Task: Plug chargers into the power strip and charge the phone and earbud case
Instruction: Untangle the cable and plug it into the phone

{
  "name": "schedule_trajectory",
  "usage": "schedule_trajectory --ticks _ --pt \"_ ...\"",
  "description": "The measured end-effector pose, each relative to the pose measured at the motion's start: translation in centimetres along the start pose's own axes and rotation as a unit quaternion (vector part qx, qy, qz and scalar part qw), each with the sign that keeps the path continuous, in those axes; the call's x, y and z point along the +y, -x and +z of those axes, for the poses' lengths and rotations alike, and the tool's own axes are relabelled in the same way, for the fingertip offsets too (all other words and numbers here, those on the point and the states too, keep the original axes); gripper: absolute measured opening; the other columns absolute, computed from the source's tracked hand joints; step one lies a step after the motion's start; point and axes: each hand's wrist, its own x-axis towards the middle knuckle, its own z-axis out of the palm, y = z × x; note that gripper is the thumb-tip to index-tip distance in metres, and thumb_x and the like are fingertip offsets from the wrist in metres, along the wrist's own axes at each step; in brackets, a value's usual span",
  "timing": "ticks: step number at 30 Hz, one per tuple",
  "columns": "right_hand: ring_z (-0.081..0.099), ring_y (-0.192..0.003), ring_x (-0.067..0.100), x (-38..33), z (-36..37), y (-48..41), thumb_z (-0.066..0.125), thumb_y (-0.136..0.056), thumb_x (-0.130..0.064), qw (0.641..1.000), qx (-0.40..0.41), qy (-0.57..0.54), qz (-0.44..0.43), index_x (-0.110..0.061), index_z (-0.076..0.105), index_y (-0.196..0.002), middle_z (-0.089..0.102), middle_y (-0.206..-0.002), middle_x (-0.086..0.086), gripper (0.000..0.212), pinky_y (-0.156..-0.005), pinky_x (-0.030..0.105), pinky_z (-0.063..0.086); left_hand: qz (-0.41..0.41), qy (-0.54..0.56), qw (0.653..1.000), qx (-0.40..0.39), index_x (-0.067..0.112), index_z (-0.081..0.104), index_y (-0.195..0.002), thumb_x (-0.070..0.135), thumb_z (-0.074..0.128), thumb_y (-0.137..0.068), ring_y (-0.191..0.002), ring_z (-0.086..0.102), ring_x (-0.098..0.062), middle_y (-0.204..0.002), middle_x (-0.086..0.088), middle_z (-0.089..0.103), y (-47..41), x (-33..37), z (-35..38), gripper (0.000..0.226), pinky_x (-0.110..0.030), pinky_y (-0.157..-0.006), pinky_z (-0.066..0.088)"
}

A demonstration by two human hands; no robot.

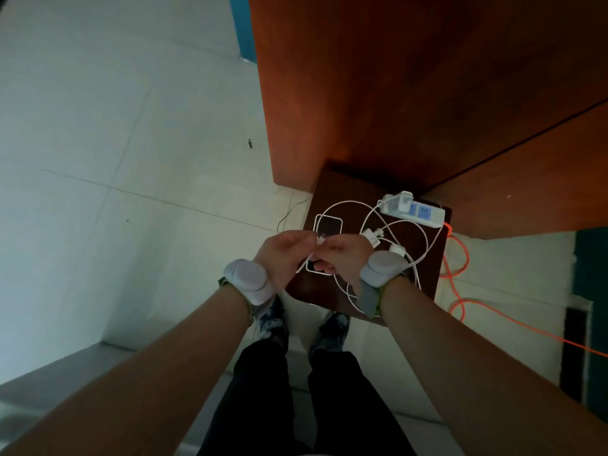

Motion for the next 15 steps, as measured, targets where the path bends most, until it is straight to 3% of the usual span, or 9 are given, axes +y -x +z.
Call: schedule_trajectory --ticks 3,5,7,10,13,15 --pt "0.064 -0.049 0.006 1.2 0.6 -0.4 0.065 -0.084 -0.012 1.000 -0.005 0.019 0.008 -0.005 0.068 -0.078 0.068 -0.055 -0.004 0.010 -0.059 0.022 0.050 -0.012 0.018 1.000 0.016 -0.003 0.066 -0.104 0.003 0.064 -0.084 -0.058 0.064 -0.003 -0.084 -0.008 0.067 -0.2 -1.2 0.3 0.021 -0.013 -0.052 0.046" --pt "0.066 -0.054 0.008 2.1 0.8 -0.8 0.065 -0.084 -0.014 0.998 -0.003 0.056 -0.006 -0.013 0.068 -0.070 0.068 -0.061 -0.002 0.014 -0.066 0.028 0.053 -0.030 0.017 0.999 0.034 0.001 0.069 -0.098 0.004 0.068 -0.080 -0.062 0.065 -0.013 -0.085 -0.013 0.069 -0.6 -2.3 0.2 0.018 -0.019 -0.055 0.048" --pt "0.067 -0.058 0.010 3.0 1.0 -1.1 0.064 -0.086 -0.016 0.996 -0.029 0.080 0.000 -0.010 0.069 -0.075 0.068 -0.068 0.001 0.014 -0.066 0.027 0.054 -0.041 0.014 0.998 0.049 0.008 0.070 -0.089 0.006 0.070 -0.080 -0.067 0.066 -0.018 -0.082 -0.011 0.071 -1.0 -3.6 0.2 0.010 -0.023 -0.059 0.049" --pt "0.066 -0.052 0.004 4.0 1.1 -1.9 0.059 -0.089 -0.008 0.995 -0.062 0.072 0.020 0.009 0.064 -0.098 0.065 -0.075 0.008 0.020 -0.058 0.014 0.054 -0.032 -0.021 0.997 0.072 0.017 0.070 -0.080 0.014 0.071 -0.081 -0.057 0.063 -0.007 -0.073 -0.001 0.069 -1.9 -5.4 0.3 0.003 -0.017 -0.055 0.047" --pt "0.065 -0.060 0.014 5.0 0.9 -2.9 0.054 -0.086 0.007 0.996 -0.072 0.044 0.035 0.016 0.059 -0.107 0.064 -0.082 0.017 0.023 -0.062 0.018 0.055 -0.031 -0.044 0.995 0.089 0.014 0.071 -0.085 0.018 0.072 -0.080 -0.064 0.063 -0.008 -0.076 0.003 0.068 -2.7 -6.8 0.5 0.007 -0.010 -0.053 0.048" --pt "0.065 -0.060 0.012 5.7 0.5 -4.0 0.049 -0.086 0.012 0.992 -0.104 0.039 0.056 0.020 0.053 -0.114 0.069 -0.073 0.010 0.029 -0.061 0.016 0.055 -0.044 -0.052 0.993 0.098 0.010 0.071 -0.091 0.018 0.072 -0.080 -0.057 0.058 -0.003 -0.073 0.004 0.066 -3.7 -8.0 0.7 0.013 -0.007 -0.046 0.043"
